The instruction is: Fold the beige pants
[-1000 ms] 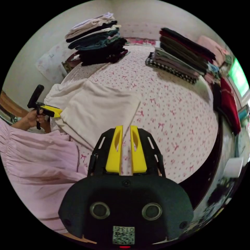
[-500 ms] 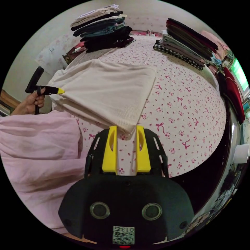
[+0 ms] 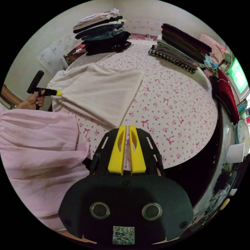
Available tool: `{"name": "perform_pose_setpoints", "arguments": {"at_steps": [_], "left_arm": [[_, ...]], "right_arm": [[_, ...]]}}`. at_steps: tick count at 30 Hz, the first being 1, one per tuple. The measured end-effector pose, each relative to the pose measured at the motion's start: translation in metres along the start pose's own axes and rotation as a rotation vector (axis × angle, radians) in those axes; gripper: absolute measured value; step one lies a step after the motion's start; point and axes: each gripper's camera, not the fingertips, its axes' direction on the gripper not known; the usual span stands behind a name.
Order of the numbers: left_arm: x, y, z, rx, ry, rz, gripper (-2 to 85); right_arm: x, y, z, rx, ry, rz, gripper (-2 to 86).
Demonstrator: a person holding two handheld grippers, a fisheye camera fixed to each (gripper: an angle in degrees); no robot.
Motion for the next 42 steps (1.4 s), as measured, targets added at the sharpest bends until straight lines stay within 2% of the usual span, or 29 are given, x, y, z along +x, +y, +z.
{"name": "perform_pose_setpoints", "arguments": {"at_steps": [4, 9, 11, 15, 17, 20, 24, 26, 28, 30, 33, 37, 42], "left_arm": [[0.013, -0.018, -0.032, 0.115, -0.06, 0.066, 7.7], [0.029, -0.082, -0.019, 0.117, -0.15, 0.157, 9.8], [0.03, -0.114, -0.004, 0.083, -0.185, 0.166, 11.4], [0.023, -0.146, 0.019, 0.031, -0.123, 0.154, 11.7], [0.02, -0.157, 0.036, -0.036, -0.106, 0.121, 8.6], [0.027, -0.158, 0.036, -0.013, -0.108, 0.103, 5.6], [0.053, -0.142, 0.022, 0.163, -0.175, 0.174, 5.6], [0.038, -0.141, 0.04, 0.121, -0.166, 0.087, 6.8], [0.027, -0.139, 0.037, 0.157, -0.089, 0.016, 7.7], [0.028, -0.136, 0.026, 0.179, -0.102, 0.019, 8.5], [0.036, -0.122, 0.01, 0.135, -0.15, 0.072, 9.0], [0.048, -0.081, 0.006, 0.024, -0.066, 0.074, 10.0], [0.06, -0.037, 0.025, -0.097, -0.032, 0.015, 9.6]], "right_arm": [[0.01, -0.02, -0.013, 0.074, 0.017, -0.006, 2.4], [0.011, -0.085, 0.001, 0.108, 0.035, -0.046, 3.5], [0.014, -0.105, 0.008, 0.105, 0.044, -0.033, 4.4], [0.025, -0.135, 0.024, 0.071, -0.005, 0.024, 6.8], [0.03, -0.14, 0.033, 0.053, 0.009, 0.059, 6.5], [0.037, -0.145, 0.053, -0.014, -0.008, 0.097, 4.2], [0.046, -0.145, 0.052, -0.006, 0.001, 0.111, 3.3], [0.048, -0.146, 0.057, -0.01, -0.038, 0.111, 3.6], [0.052, -0.151, 0.054, -0.021, -0.047, 0.133, 4.3], [0.052, -0.151, 0.039, 0.021, -0.032, 0.139, 3.8], [0.032, -0.145, 0.016, 0.076, -0.038, 0.036, 2.7], [-0.033, -0.122, 0.012, 0.009, -0.133, -0.218, 2.2], [-0.077, -0.093, 0.021, -0.059, -0.09, -0.252, 1.4]]}}
